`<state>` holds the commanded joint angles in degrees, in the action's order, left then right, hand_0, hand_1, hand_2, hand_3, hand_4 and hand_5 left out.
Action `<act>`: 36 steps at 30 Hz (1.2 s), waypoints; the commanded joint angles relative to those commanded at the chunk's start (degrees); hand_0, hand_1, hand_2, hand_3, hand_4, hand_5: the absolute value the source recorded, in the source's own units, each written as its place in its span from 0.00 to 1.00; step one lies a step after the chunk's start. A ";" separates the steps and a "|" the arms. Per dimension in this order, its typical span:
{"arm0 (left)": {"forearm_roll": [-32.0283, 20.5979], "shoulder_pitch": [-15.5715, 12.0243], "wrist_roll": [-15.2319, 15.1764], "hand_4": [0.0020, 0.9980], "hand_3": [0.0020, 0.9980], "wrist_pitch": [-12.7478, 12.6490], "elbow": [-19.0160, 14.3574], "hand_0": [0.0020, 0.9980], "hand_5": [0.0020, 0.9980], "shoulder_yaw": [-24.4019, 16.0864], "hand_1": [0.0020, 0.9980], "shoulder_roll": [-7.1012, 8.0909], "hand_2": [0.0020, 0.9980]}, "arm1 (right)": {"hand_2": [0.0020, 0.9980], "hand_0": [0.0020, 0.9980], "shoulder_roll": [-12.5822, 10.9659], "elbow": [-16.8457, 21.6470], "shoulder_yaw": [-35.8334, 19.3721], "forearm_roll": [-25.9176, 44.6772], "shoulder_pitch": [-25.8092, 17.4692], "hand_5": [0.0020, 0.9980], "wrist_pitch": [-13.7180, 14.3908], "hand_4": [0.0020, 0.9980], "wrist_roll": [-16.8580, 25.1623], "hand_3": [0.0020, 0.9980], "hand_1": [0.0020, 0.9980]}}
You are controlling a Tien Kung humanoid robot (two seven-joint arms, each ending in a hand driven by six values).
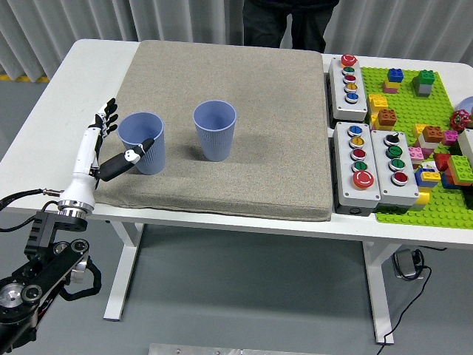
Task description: Pick cup pour cup place
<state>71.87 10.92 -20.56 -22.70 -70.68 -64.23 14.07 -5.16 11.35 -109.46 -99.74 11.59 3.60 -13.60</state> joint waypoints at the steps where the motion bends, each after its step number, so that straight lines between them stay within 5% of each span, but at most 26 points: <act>1: -0.59 0.03 -0.07 0.99 1.00 -0.03 -0.76 0.86 0.46 -0.28 0.94 0.09 1.00 | 0.61 0.70 0.00 0.01 -0.03 -0.02 0.01 0.39 0.02 0.02 -0.03 0.60 0.68; 7: -5.24 0.99 -0.91 0.99 1.00 -0.76 -1.49 0.85 0.48 -2.17 0.91 -0.27 1.00 | 0.61 0.70 0.04 0.01 0.06 0.18 -0.06 0.39 0.08 0.02 -0.04 0.60 0.68; 12: -14.82 3.10 -2.59 0.99 1.00 1.88 1.27 0.85 0.48 -2.98 0.91 -1.11 1.00 | 0.61 0.70 0.06 0.00 0.33 0.61 -0.06 0.39 0.15 0.02 -0.03 0.60 0.68; 13: -17.42 3.52 -3.22 0.97 0.92 2.79 1.79 0.78 0.74 -3.24 0.81 -1.38 0.90 | 0.61 0.70 0.07 0.00 0.38 0.68 -0.06 0.39 0.17 0.02 -0.04 0.60 0.68; 23: -39.83 5.74 -3.93 0.97 0.89 8.06 4.58 0.77 0.82 -4.65 0.81 -3.09 0.89 | 0.61 0.70 0.10 0.00 0.55 0.86 0.12 0.38 0.19 0.01 -0.07 0.60 0.68; 24: -40.25 5.77 -3.79 0.97 0.89 8.18 4.78 0.77 0.82 -4.72 0.81 -3.17 0.89 | 0.61 0.70 0.11 0.01 0.55 0.85 0.11 0.38 0.19 0.01 -0.08 0.60 0.68; 25: -40.36 5.79 -3.71 0.93 0.88 8.26 4.90 0.78 0.98 -4.75 0.81 -3.21 0.90 | 0.61 0.70 0.11 0.01 0.55 0.85 0.11 0.38 0.18 0.01 -0.08 0.60 0.68; 36: -37.37 5.25 -3.08 0.90 0.88 7.90 4.84 0.78 1.00 -4.59 0.81 -3.38 0.91 | 0.61 0.70 0.19 0.05 0.56 0.67 -0.32 0.38 0.12 0.01 -0.14 0.60 0.68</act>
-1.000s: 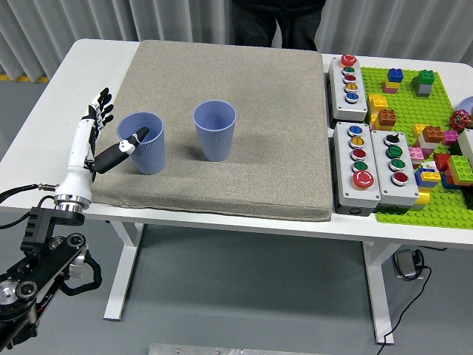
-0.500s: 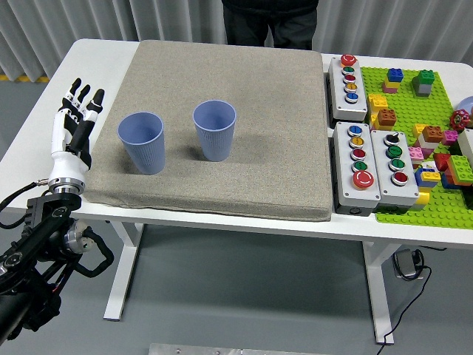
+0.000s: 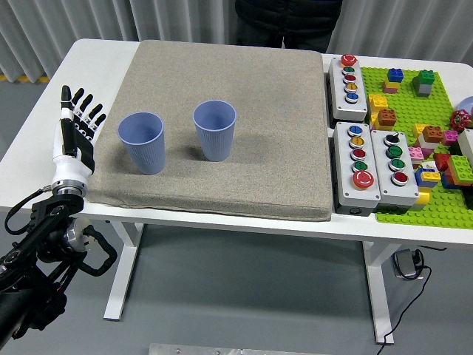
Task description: Pick cup pour cup place
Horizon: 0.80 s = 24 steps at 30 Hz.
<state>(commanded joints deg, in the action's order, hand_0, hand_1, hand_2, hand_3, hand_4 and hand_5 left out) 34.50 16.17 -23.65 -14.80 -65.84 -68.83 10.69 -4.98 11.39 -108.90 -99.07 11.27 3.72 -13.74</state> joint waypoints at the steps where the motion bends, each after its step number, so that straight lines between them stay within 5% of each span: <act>1: 0.03 -0.02 -0.01 0.91 0.88 -0.06 0.05 0.78 1.00 0.04 0.82 -0.03 0.91 | 0.61 0.70 0.01 0.01 -0.03 -0.05 -0.08 0.38 -0.01 0.01 0.00 0.60 0.68; 24: 0.93 -0.04 0.57 0.89 0.87 -0.28 0.03 0.78 1.00 0.17 0.82 -0.48 0.91 | 0.61 0.70 -0.01 -0.04 0.03 0.16 -0.14 0.38 0.00 0.01 0.13 0.60 0.68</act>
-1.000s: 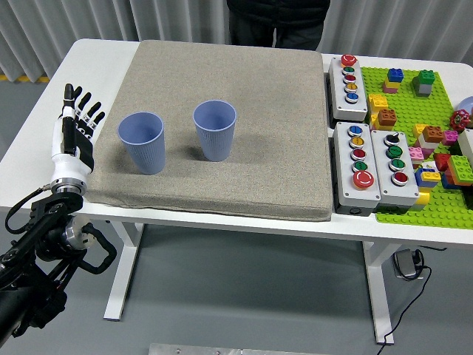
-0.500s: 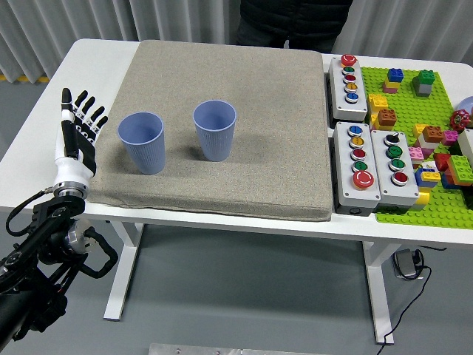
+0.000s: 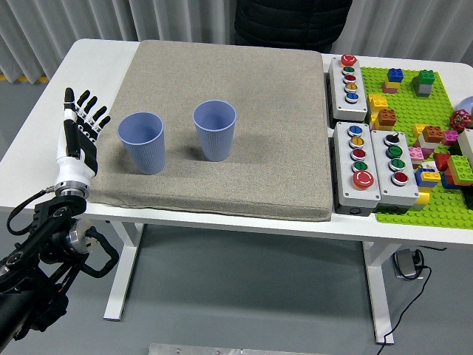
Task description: Pick cup pour cup place
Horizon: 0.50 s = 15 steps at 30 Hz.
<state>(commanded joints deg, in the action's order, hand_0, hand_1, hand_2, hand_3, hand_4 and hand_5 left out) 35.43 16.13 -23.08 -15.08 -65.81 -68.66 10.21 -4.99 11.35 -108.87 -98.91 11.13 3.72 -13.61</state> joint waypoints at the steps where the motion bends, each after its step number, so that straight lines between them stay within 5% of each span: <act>1: 0.05 -0.01 0.01 0.89 0.87 0.00 -0.01 0.78 1.00 -0.02 0.82 -0.02 0.91 | 0.61 0.70 -0.01 0.00 0.00 0.01 0.00 0.38 0.00 0.01 0.01 0.60 0.68; 15: 0.67 -0.33 0.17 0.89 0.87 -0.19 -0.43 0.78 1.00 -0.28 0.82 -0.33 0.90 | 0.61 0.70 0.16 0.11 -0.49 -0.66 -0.29 0.38 0.00 0.01 -0.26 0.60 0.68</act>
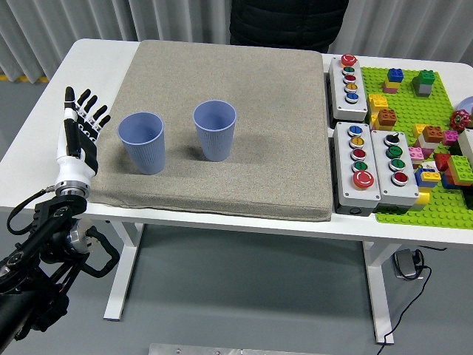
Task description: Pick cup pour cup place
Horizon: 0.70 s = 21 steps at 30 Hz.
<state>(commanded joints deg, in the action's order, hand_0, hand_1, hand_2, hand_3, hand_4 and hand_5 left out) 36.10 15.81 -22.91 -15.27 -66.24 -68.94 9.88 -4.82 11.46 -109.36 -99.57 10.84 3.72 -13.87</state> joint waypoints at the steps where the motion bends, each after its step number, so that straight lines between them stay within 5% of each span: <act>1: 0.02 -0.02 0.00 0.89 0.87 0.00 -0.01 0.78 1.00 0.00 0.82 -0.02 0.90 | 0.61 0.70 0.01 0.01 -0.02 -0.05 -0.03 0.38 -0.01 0.01 -0.01 0.60 0.68; 21: 0.88 0.34 0.27 0.89 0.87 -0.19 -1.26 0.78 1.00 -0.86 0.82 0.03 0.90 | 0.61 0.70 -0.06 -0.12 -0.03 0.43 0.49 0.39 0.11 0.01 0.39 0.60 0.68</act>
<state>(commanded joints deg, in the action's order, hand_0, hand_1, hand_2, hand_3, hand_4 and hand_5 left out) 36.98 16.14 -22.63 -15.47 -67.50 -69.80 9.91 -4.88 11.34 -109.39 -99.13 11.34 3.84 -13.49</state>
